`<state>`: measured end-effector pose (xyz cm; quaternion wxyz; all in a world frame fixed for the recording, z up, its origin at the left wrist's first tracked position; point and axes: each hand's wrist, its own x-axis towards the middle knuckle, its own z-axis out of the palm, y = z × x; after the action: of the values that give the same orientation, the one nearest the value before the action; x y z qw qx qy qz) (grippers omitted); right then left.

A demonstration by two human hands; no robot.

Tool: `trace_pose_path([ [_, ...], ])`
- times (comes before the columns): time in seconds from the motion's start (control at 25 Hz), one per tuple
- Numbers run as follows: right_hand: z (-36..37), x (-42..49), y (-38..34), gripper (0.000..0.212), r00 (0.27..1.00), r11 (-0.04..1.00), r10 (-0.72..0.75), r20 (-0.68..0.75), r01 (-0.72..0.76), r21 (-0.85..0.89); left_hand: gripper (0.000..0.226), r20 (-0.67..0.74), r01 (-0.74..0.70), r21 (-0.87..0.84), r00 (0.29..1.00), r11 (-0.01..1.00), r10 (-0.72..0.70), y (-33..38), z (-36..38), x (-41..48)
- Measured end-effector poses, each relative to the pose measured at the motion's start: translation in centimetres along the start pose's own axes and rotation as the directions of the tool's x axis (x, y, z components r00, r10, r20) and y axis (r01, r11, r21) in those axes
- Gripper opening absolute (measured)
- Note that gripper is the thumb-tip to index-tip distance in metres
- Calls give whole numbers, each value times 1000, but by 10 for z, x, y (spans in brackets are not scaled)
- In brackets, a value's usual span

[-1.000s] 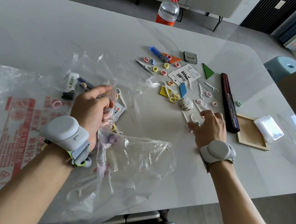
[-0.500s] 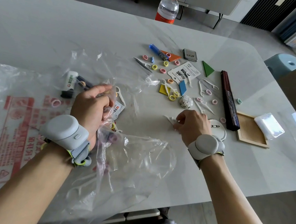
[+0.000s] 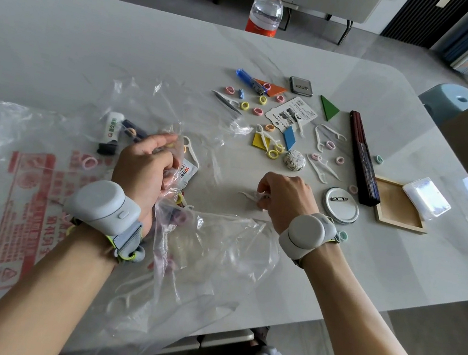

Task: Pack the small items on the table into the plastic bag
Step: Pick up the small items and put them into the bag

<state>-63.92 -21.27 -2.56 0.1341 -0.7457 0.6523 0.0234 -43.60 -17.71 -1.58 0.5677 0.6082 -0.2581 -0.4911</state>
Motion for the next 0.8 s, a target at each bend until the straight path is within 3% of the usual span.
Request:
trace_pose_path([
  [0.28, 1, 3, -9, 19, 994, 994, -22, 105, 33, -105, 47, 4, 12, -5, 1000, 1000, -12, 2, -1, -1],
  [0.56, 1, -4, -23, 19, 996, 974, -89, -11, 84, -209, 46, 5, 14, 21, 1000, 1000, -14, 2, -4, 1],
  [0.72, 6, -4, -24, 21, 997, 978, -79, -9, 75, -194, 47, 2, 26, 8, 1000, 1000, -26, 1, -4, 1],
  [0.8, 5, 1, -18, 20, 1000, 996, -17, -6, 16, -85, 47, -5, 19, 9, 1000, 1000, -19, 2, -6, 1],
])
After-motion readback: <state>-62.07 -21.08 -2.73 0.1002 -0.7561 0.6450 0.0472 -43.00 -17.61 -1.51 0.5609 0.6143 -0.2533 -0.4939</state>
